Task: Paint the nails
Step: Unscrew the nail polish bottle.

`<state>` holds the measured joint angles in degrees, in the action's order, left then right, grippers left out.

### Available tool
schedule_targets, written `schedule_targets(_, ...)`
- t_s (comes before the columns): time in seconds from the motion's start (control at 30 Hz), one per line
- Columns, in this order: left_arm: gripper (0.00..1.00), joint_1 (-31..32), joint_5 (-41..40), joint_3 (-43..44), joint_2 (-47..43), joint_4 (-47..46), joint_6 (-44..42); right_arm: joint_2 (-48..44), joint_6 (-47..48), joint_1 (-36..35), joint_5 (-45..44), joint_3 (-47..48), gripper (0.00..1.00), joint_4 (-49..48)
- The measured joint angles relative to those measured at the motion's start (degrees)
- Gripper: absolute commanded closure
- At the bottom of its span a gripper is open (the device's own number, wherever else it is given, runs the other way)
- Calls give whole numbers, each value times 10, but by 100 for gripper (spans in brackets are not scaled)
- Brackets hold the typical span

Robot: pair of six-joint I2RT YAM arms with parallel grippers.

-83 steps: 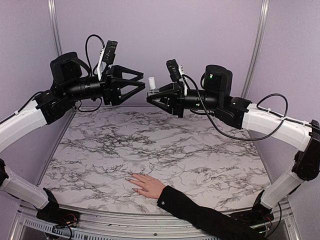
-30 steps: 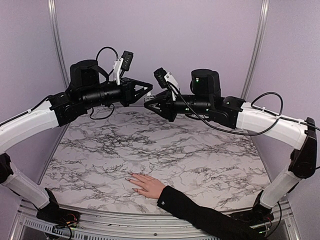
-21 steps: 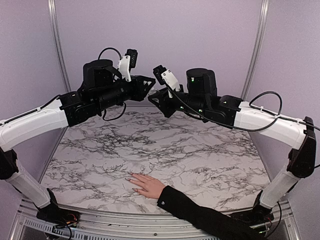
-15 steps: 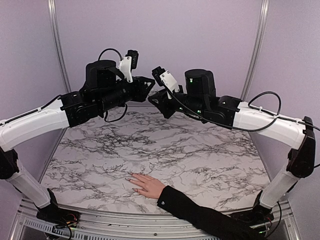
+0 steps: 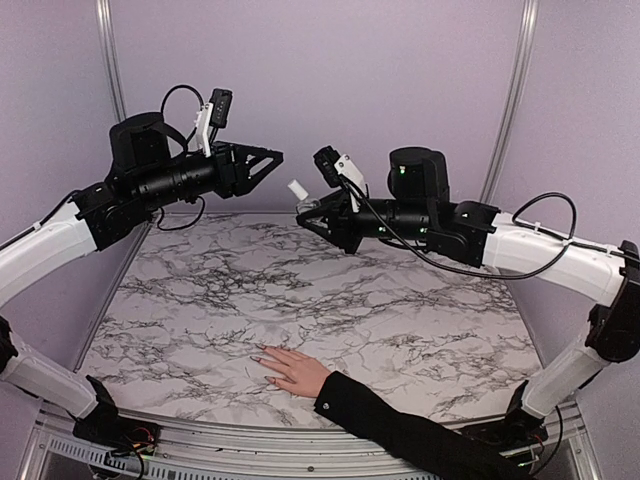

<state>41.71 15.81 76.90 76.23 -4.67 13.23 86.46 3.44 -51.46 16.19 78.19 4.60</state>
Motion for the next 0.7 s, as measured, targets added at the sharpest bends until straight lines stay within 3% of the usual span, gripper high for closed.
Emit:
schedule_targets(0.23, 39, 2, 175, -10, -10, -25, -19, -17, -18, 9, 104, -21, 100, -36)
schedule_targets(0.7, 48, 2, 257, 15, -2, 54, -80, -28, -17, 9, 180, -32, 100, -49)
